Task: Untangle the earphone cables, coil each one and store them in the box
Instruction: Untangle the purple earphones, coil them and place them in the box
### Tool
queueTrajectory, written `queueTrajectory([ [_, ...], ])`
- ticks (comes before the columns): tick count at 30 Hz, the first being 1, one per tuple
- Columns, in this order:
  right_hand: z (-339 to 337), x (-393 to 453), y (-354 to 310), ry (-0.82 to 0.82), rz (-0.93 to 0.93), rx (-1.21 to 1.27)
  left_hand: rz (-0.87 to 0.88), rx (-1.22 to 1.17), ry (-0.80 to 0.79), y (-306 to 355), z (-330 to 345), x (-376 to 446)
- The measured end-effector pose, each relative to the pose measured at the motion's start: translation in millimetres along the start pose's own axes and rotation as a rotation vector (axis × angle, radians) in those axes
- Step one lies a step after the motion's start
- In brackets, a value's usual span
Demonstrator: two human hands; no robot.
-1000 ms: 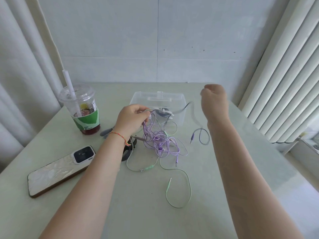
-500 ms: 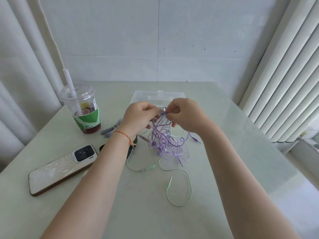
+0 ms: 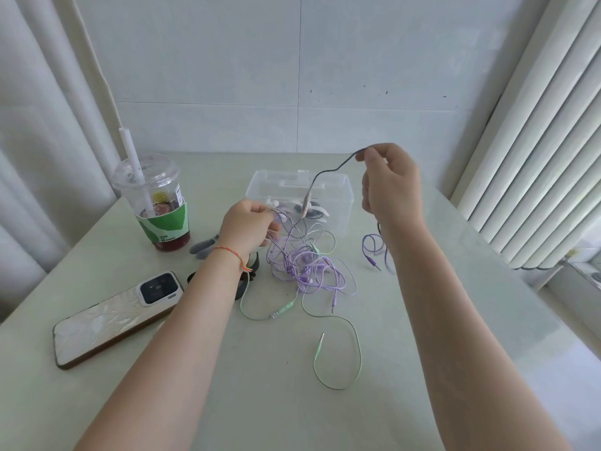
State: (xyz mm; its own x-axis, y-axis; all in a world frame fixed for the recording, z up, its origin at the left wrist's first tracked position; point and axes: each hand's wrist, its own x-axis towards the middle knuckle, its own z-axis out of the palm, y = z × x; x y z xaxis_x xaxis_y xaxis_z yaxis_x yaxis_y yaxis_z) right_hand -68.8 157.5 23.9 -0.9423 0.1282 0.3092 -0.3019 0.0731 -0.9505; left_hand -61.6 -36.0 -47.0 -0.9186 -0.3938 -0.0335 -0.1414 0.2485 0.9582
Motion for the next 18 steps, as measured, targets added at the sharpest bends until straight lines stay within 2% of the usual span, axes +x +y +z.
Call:
queueTrajectory([
  [2,0,0,0,-0.057,-0.004,-0.041,0.093,0.159,0.043,0,1,0],
  [4,1,-1,-1,-0.116,0.021,-0.023,0.225,0.145,0.022,4,2,-4],
  [7,1,-5,-4,-0.209,0.046,0.059,0.393,-0.006,-0.124,14,8,-13],
  [10,0,-6,-8,-0.226,0.07,0.165,0.4,-0.082,-0.287,11,17,-18],
  [12,-2,-5,-9,-0.13,0.085,0.196,0.368,-0.012,-0.315,5,20,-18],
  [15,-5,0,-5,0.107,0.068,0.178,0.355,0.216,-0.362,0,14,-13],
  [18,-10,7,6,0.262,0.01,0.012,0.284,0.278,-0.463,-1,6,-13],
])
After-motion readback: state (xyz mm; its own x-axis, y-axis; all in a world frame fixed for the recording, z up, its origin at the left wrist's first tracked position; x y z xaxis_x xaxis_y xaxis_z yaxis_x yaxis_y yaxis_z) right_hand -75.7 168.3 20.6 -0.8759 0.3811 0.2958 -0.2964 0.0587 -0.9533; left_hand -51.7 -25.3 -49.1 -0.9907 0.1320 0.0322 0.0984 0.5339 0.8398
